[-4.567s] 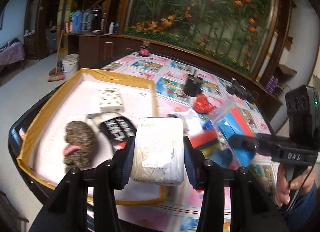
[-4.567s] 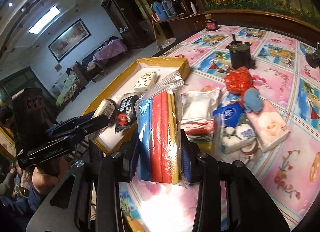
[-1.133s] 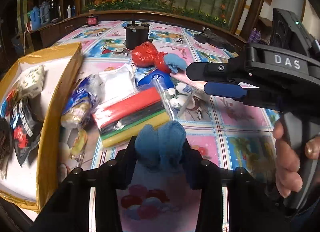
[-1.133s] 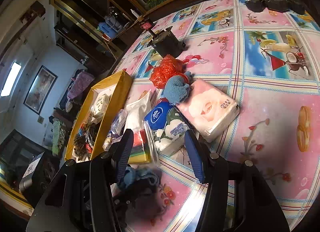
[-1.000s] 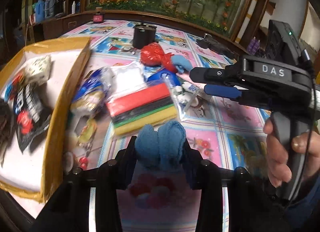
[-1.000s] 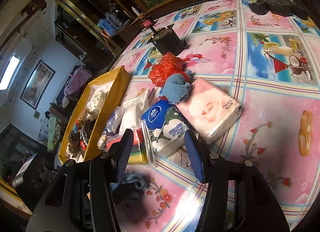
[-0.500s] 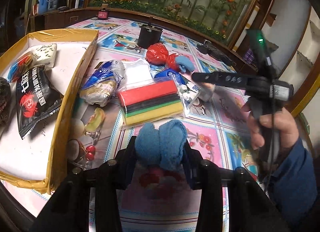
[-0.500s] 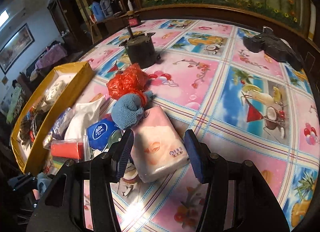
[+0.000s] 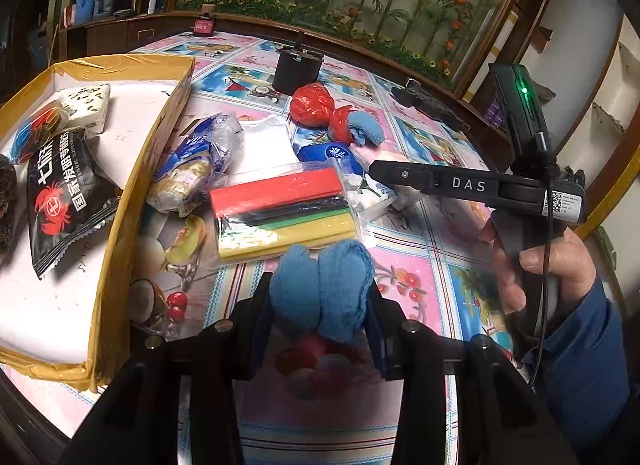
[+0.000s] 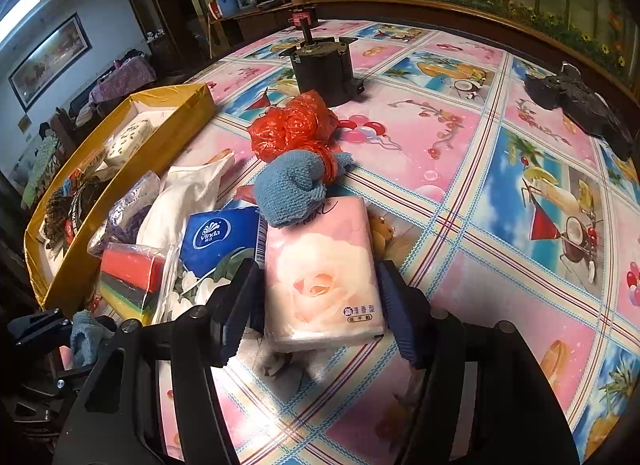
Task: Organize soft objects
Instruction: 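Carry the blue sock and pink tissue pack over the box with both grippers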
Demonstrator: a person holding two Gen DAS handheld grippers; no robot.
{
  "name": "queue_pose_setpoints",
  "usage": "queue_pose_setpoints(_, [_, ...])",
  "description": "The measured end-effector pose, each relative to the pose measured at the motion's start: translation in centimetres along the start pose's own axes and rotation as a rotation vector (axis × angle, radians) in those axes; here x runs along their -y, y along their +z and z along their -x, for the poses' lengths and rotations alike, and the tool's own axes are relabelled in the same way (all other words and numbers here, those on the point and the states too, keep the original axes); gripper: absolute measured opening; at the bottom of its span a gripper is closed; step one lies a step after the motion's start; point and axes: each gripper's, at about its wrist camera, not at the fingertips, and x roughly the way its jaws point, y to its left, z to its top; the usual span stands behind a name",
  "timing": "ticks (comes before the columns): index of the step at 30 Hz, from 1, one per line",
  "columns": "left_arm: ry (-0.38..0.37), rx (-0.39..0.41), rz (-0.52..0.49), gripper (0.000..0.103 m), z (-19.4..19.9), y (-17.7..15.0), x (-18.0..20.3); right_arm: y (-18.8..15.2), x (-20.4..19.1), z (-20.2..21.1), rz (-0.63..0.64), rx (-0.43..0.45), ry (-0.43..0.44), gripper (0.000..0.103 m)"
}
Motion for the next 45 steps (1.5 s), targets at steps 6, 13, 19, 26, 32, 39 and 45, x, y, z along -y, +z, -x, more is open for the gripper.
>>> queue_pose_setpoints(6, [0.01, -0.001, -0.022, 0.041, 0.0, -0.1, 0.4, -0.3, 0.4, -0.1, -0.027, 0.019, -0.074, 0.084])
queue_pose_setpoints(13, [0.022, -0.002, -0.037, 0.041, 0.0, -0.1, 0.6, -0.7, -1.2, 0.4, 0.035, -0.013, -0.01, 0.05])
queue_pose_setpoints(19, [0.028, -0.007, -0.041, 0.042, -0.1, -0.2, 0.7, -0.8, -0.6, 1.7, -0.013, 0.011, -0.067, 0.047])
queue_pose_setpoints(26, [0.028, 0.003, -0.037, 0.041, 0.0, -0.2, 0.6, -0.1, 0.3, 6.1, -0.104, 0.182, -0.033, 0.047])
queue_pose_setpoints(32, [0.053, 0.051, -0.052, 0.041, 0.9, -0.5, 1.1, 0.0, -0.7, 8.3, -0.112, 0.281, 0.059, 0.047])
queue_pose_setpoints(39, [0.061, 0.098, -0.074, 0.041, 2.8, 0.0, 2.4, -0.3, -3.1, 8.3, -0.068, 0.28, 0.158, 0.047])
queue_pose_setpoints(45, [0.097, 0.158, -0.027, 0.041, 5.4, 1.0, 1.0, -0.5, -4.1, 8.6, -0.045, 0.289, 0.208, 0.047])
